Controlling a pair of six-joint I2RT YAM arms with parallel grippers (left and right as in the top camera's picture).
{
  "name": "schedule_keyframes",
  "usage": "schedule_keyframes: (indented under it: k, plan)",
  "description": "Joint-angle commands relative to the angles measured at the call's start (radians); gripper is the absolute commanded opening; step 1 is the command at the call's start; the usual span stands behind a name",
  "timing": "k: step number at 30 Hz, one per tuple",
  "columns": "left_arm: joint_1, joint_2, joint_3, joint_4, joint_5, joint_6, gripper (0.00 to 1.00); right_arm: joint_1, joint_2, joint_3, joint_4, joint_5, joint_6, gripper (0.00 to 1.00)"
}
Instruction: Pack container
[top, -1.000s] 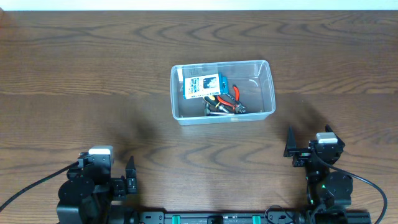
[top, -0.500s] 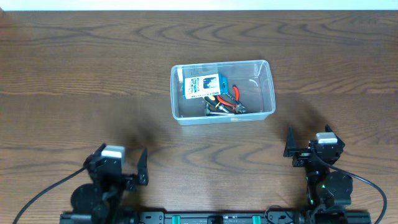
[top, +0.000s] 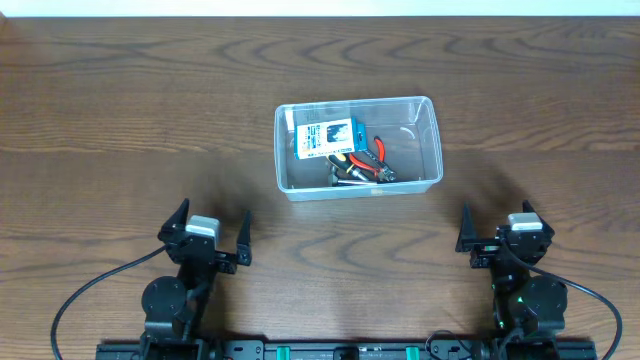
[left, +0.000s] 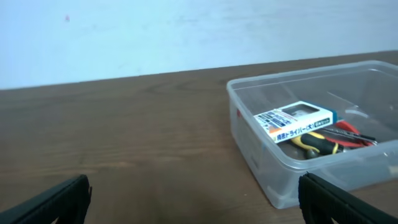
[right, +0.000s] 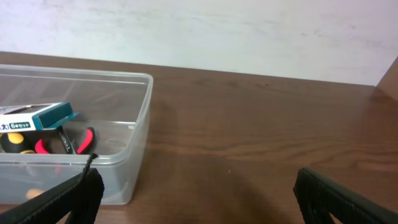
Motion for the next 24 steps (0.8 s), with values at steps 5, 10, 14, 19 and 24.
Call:
schedule_keyframes:
  k: [5, 10, 14, 19, 24]
  plan:
    - [-0.002, -0.008, -0.034, 0.002, 0.043, 0.076, 0.98, 0.01, -0.007, -0.005, 0.002, -0.004, -0.002, 0.99]
    - [-0.002, -0.008, -0.034, 0.003, 0.047, 0.064, 0.98, 0.01, -0.007, -0.005, 0.002, -0.004, -0.002, 0.99]
    - [-0.002, -0.008, -0.034, 0.003, 0.047, 0.064, 0.98, 0.01, -0.007, -0.005, 0.002, -0.004, -0.002, 0.99]
    - [-0.002, -0.006, -0.034, 0.003, 0.047, 0.064, 0.98, 0.01, -0.007, -0.005, 0.002, -0.004, -0.002, 0.99]
    - [-0.002, -0.006, -0.034, 0.003, 0.047, 0.064, 0.98, 0.01, -0.007, -0.005, 0.002, -0.004, -0.002, 0.99]
